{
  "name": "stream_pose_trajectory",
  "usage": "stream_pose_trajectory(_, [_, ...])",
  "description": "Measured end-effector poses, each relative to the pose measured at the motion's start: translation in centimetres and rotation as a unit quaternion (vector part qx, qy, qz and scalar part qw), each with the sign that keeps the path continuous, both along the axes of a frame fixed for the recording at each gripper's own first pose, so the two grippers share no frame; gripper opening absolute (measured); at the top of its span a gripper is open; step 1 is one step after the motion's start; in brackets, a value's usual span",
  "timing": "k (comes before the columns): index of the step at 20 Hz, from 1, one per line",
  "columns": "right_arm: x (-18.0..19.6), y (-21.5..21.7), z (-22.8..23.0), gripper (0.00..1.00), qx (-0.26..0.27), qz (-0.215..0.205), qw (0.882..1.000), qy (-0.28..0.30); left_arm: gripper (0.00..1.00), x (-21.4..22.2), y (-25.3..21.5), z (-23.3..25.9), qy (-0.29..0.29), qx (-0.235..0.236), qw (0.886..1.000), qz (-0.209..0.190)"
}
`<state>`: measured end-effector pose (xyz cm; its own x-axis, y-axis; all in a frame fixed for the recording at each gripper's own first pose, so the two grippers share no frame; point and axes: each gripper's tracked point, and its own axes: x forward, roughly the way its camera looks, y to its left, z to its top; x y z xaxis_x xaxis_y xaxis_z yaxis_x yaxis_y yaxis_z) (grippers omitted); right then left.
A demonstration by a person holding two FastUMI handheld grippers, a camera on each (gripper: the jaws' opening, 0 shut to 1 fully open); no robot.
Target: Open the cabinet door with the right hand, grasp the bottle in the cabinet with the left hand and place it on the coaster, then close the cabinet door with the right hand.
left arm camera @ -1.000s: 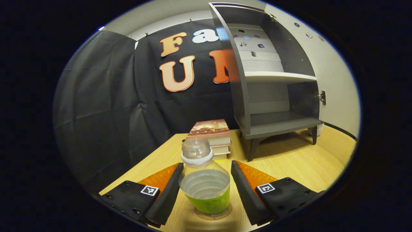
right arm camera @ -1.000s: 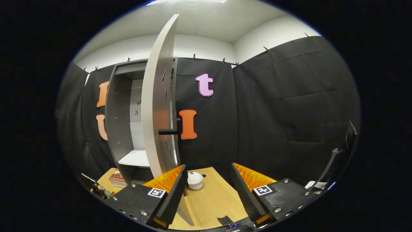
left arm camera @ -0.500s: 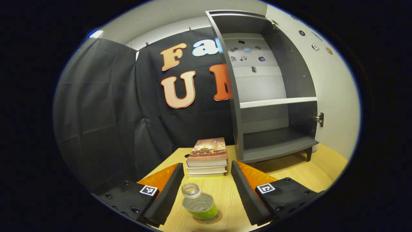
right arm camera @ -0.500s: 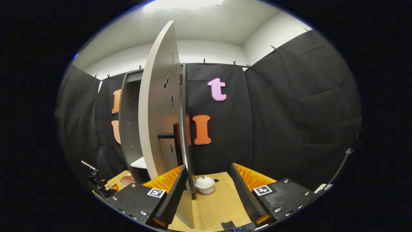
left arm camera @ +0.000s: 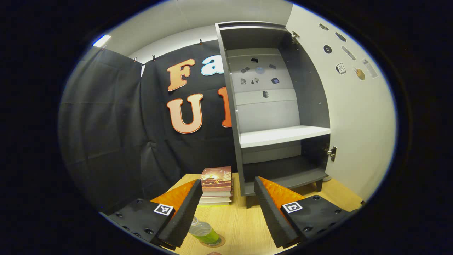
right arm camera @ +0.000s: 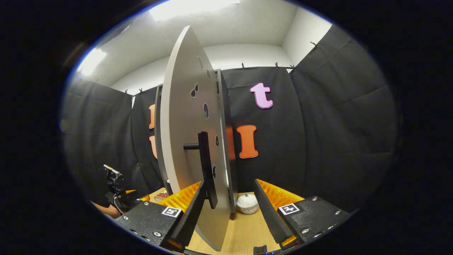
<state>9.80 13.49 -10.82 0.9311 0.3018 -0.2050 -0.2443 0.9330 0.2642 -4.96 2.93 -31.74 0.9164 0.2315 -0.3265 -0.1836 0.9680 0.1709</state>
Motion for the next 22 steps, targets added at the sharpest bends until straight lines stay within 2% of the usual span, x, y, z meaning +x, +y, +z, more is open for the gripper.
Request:
stream_pose_trajectory(1, [0.1, 0.6, -0.2, 0.84, 0.017, 0.011, 1.0, 0.003, 0.96, -0.1, -0.3, 0.6, -0.003, 0.001, 1.0, -0.001])
stream_pose_trajectory(3, [0.3, 2.3, -0.5, 0.85, 0.046, 0.047, 0.998, 0.012, 0.94, -0.2, -0.9, 1.6, -0.007, 0.005, 1.0, -0.004])
stream_pose_trajectory(6, [0.6, 3.0, -0.6, 0.85, 0.06, 0.073, 0.995, 0.009, 0.96, -0.6, -1.5, 1.0, 0.011, 0.008, 1.0, -0.007])
stream_pose_trajectory(10, [0.7, 4.7, -0.9, 0.85, 0.083, 0.112, 0.99, 0.006, 0.94, -0.9, -1.6, 2.6, 0.014, 0.02, 1.0, -0.001])
stream_pose_trajectory(14, [0.4, 6.8, -2.6, 0.85, 0.092, 0.16, 0.983, 0.0, 0.98, -0.6, -1.6, 4.8, 0.003, 0.014, 1.0, 0.015])
stream_pose_trajectory(16, [0.3, 8.4, -3.9, 0.85, 0.096, 0.182, 0.978, -0.004, 0.96, -0.6, -1.6, 6.3, -0.008, 0.018, 1.0, 0.022])
stream_pose_trajectory(18, [0.8, 10.7, -4.9, 0.85, 0.118, 0.2, 0.973, 0.0, 0.94, -0.6, -0.9, 7.7, -0.017, 0.037, 0.999, 0.03])
stream_pose_trajectory(19, [1.0, 11.2, -5.0, 0.85, 0.131, 0.209, 0.969, 0.003, 0.98, -0.7, -0.6, 7.9, -0.018, 0.042, 0.998, 0.033])
stream_pose_trajectory(20, [1.0, 11.9, -5.4, 0.85, 0.142, 0.217, 0.966, 0.008, 0.94, -0.6, -0.4, 8.5, -0.024, 0.042, 0.998, 0.034])
stream_pose_trajectory(22, [1.2, 12.9, -6.6, 0.85, 0.15, 0.228, 0.962, 0.012, 0.96, 0.1, 0.1, 9.5, -0.036, 0.034, 0.998, 0.03])
